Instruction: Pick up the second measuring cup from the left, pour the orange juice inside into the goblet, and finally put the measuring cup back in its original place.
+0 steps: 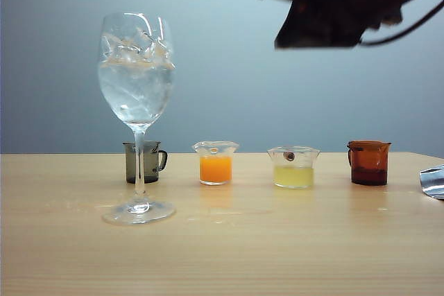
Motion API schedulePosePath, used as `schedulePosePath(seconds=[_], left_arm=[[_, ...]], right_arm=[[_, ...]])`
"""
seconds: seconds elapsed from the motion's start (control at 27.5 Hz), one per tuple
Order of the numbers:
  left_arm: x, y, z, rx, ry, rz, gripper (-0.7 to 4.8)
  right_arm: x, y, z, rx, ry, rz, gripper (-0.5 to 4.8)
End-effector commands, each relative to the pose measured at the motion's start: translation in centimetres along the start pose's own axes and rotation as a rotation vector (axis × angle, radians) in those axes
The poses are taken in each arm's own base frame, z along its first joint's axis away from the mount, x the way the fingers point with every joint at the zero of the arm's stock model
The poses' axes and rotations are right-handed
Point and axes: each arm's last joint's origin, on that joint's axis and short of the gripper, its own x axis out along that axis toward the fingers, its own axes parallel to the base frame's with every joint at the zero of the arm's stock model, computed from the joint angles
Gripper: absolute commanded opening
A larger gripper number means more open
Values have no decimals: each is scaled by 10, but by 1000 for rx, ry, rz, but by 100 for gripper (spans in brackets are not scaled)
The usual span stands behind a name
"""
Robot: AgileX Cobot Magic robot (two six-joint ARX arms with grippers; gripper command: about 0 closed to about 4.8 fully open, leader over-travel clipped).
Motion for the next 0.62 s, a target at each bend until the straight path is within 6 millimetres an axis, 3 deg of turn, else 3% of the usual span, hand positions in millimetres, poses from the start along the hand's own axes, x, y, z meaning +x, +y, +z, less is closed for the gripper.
schedulePosePath(seconds=[0.04,0.18,0.44,0.47,0.51,0.58,0.62], left_arm=[[-1,-1,2,1,-10,-6,-6],[-1,-1,2,1,-10,-7,-6],[-1,-1,2,1,-10,-30,-6],[-1,-1,2,1,-10,-30,-6],[-1,-1,2,1,-10,-33,-6],[-1,-1,2,1,-10,-33,-6],[-1,-1,2,1,-10,-34,-6]], right_arm=[[13,5,-8,28,-34,-18,-5],[35,15,-37,20,-15,-12,-5],[57,17,-70,26,-31,-19,-4],[60,17,-75,25,-29,-18,14],[64,18,-82,23,-19,-15,167],[69,20,-89,43,1,-20,377],[72,20,-91,46,8,-22,377]])
